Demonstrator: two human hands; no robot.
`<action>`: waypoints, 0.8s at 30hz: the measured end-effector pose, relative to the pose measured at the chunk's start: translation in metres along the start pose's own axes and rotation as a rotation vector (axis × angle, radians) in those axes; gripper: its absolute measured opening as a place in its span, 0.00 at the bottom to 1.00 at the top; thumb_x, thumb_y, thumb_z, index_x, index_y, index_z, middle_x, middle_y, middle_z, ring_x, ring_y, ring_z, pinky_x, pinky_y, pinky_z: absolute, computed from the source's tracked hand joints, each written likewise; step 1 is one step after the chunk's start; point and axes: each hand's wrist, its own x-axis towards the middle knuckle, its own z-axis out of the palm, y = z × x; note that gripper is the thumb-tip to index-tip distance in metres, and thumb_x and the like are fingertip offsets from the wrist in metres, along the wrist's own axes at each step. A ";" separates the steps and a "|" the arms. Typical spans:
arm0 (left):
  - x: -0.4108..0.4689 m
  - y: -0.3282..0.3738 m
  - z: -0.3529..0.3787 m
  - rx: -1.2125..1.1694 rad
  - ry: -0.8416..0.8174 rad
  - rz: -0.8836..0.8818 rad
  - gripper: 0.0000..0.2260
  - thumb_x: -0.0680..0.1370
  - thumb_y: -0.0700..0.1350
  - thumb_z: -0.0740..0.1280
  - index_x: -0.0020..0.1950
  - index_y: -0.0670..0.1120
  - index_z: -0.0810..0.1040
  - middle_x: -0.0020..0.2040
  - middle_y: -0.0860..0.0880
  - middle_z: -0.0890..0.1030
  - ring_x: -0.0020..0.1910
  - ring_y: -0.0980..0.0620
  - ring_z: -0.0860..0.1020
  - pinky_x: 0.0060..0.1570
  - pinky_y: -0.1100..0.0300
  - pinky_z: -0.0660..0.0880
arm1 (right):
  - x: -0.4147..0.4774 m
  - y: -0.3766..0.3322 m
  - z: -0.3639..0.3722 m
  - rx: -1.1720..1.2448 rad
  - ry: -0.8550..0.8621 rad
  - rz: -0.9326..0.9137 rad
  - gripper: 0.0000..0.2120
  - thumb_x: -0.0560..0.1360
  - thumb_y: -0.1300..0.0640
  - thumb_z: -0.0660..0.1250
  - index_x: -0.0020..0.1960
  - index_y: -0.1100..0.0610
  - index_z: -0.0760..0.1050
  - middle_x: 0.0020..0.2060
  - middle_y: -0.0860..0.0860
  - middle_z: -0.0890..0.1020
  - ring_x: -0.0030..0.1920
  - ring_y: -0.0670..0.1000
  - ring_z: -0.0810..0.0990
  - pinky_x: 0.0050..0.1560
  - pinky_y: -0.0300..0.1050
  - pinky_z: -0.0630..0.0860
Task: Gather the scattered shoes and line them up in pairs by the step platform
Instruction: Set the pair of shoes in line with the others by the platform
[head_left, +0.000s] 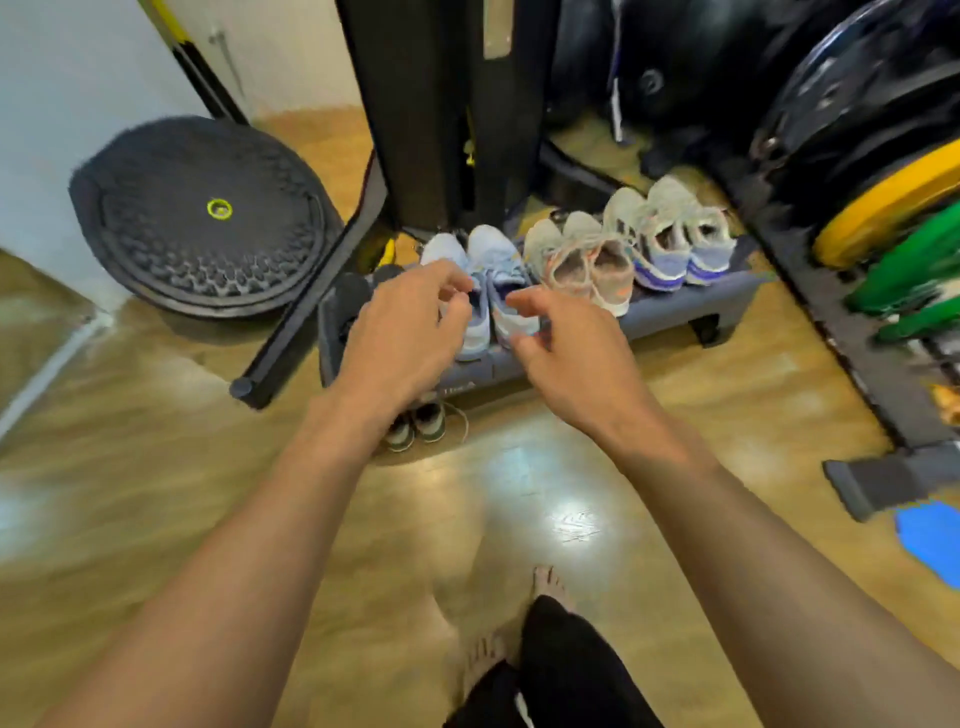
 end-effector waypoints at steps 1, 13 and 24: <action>0.001 0.031 -0.024 0.001 0.012 0.055 0.11 0.77 0.46 0.59 0.55 0.52 0.78 0.51 0.52 0.81 0.50 0.49 0.78 0.52 0.53 0.74 | -0.012 -0.017 -0.037 -0.012 0.050 -0.006 0.17 0.75 0.58 0.65 0.64 0.53 0.75 0.58 0.52 0.80 0.56 0.54 0.78 0.59 0.50 0.73; -0.078 0.420 -0.132 -0.116 -0.053 0.787 0.10 0.77 0.49 0.60 0.54 0.52 0.79 0.49 0.51 0.82 0.49 0.46 0.79 0.53 0.47 0.75 | -0.249 -0.094 -0.374 -0.169 0.728 0.118 0.18 0.74 0.56 0.66 0.64 0.52 0.75 0.58 0.51 0.80 0.55 0.53 0.79 0.60 0.51 0.72; -0.295 0.729 -0.078 -0.703 -0.264 1.167 0.07 0.77 0.44 0.63 0.50 0.51 0.80 0.43 0.53 0.81 0.42 0.53 0.79 0.49 0.56 0.76 | -0.561 -0.042 -0.553 -0.208 1.288 0.302 0.16 0.76 0.55 0.67 0.63 0.51 0.75 0.51 0.45 0.81 0.39 0.39 0.77 0.50 0.42 0.77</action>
